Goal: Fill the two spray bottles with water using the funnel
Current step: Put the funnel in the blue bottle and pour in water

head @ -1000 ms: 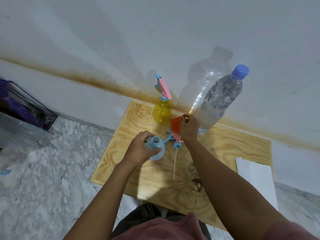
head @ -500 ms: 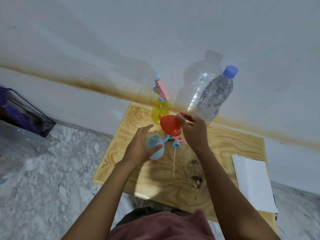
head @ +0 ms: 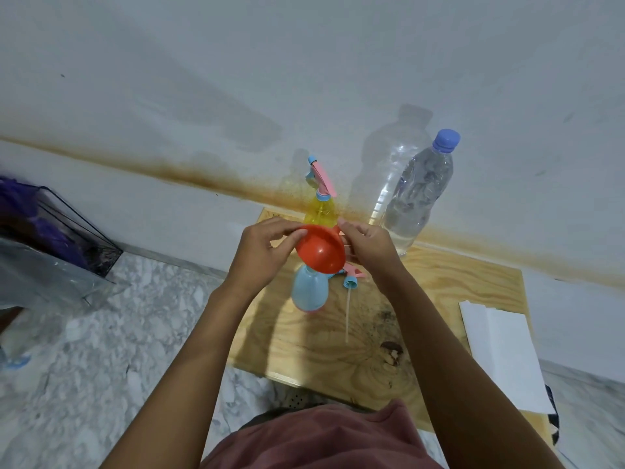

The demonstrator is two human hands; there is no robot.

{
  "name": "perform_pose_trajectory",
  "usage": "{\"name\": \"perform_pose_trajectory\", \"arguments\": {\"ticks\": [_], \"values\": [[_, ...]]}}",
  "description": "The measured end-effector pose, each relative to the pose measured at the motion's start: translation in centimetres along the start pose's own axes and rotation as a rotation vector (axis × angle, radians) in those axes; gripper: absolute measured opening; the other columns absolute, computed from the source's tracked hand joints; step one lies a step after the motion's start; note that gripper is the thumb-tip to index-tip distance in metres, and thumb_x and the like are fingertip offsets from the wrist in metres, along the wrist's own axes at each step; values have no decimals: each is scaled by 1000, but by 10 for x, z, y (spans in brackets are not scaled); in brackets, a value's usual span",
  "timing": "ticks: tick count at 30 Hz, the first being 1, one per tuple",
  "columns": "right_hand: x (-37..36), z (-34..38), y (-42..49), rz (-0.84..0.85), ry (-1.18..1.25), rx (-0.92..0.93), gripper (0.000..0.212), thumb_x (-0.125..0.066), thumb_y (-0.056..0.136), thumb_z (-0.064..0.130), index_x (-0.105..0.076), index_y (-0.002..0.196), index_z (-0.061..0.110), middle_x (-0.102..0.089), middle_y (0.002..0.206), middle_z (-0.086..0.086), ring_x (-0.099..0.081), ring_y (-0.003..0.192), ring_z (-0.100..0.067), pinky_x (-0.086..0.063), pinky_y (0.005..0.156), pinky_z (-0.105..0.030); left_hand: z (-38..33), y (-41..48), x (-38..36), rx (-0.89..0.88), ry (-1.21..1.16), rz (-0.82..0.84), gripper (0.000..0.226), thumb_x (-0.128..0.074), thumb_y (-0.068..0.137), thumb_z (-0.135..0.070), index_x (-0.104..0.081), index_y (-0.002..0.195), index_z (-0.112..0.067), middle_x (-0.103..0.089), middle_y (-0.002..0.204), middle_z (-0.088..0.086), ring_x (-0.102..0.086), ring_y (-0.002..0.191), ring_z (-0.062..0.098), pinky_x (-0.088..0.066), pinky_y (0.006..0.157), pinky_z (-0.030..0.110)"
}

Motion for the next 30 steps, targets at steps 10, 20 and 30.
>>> {"name": "perform_pose_trajectory", "arguments": {"ticks": [10, 20, 30], "values": [[1, -4, -23, 193, -80, -11, 14, -68, 92, 26, -69, 106, 24, -77, 93, -10, -76, 82, -23, -62, 77, -31, 24, 0, 1, 348, -15, 40, 9, -73, 88, -15, -77, 87, -7, -65, 60, -3, -60, 47, -2, -44, 51, 8], [0, -34, -14, 90, -214, 33, 12, -65, 95, 19, -71, 105, 15, -75, 78, -4, -72, 64, -10, -54, 61, -20, 44, -8, -13, 452, 85, 103, 21, -70, 90, -19, -76, 74, -6, -70, 63, 15, -61, 45, 1, -44, 50, 6], [4, -46, -5, -49, -312, 79, 19, -65, 94, 25, -69, 110, 14, -73, 74, -1, -70, 59, -9, -51, 60, -18, 48, -10, -19, 470, 94, 41, 12, -70, 90, -25, -72, 98, -17, -68, 67, 7, -69, 61, 16, -45, 59, 11]]}}
Point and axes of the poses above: each hand's wrist, its own y-axis towards the middle knuckle, its own x-axis out of the back of the hand, z = x × y, the point moved 7 cm from there along y, towards the middle knuckle
